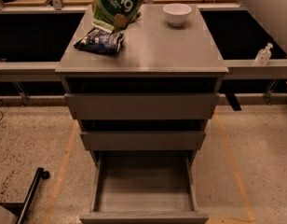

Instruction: Pick green rice chip bag from bottom drawer and place on counter

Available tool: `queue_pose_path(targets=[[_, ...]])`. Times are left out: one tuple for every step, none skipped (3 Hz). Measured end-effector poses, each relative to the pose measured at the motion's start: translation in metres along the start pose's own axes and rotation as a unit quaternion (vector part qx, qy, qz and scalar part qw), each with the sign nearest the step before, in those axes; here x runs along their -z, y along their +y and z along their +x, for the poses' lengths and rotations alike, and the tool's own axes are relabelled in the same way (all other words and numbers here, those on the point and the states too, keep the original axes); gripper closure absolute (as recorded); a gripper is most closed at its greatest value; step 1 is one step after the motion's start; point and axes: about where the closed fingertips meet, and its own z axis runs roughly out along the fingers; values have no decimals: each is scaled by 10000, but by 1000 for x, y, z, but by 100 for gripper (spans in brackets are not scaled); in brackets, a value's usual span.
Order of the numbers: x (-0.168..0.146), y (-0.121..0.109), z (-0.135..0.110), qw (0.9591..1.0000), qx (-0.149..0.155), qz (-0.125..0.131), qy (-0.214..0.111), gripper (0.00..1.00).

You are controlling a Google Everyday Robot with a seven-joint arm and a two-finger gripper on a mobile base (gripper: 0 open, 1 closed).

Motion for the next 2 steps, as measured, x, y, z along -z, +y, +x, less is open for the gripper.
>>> queue_pose_path(targets=[[-4, -5, 5, 9999, -15, 29, 101, 100], [5, -24, 19, 9991, -206, 333, 159, 100]])
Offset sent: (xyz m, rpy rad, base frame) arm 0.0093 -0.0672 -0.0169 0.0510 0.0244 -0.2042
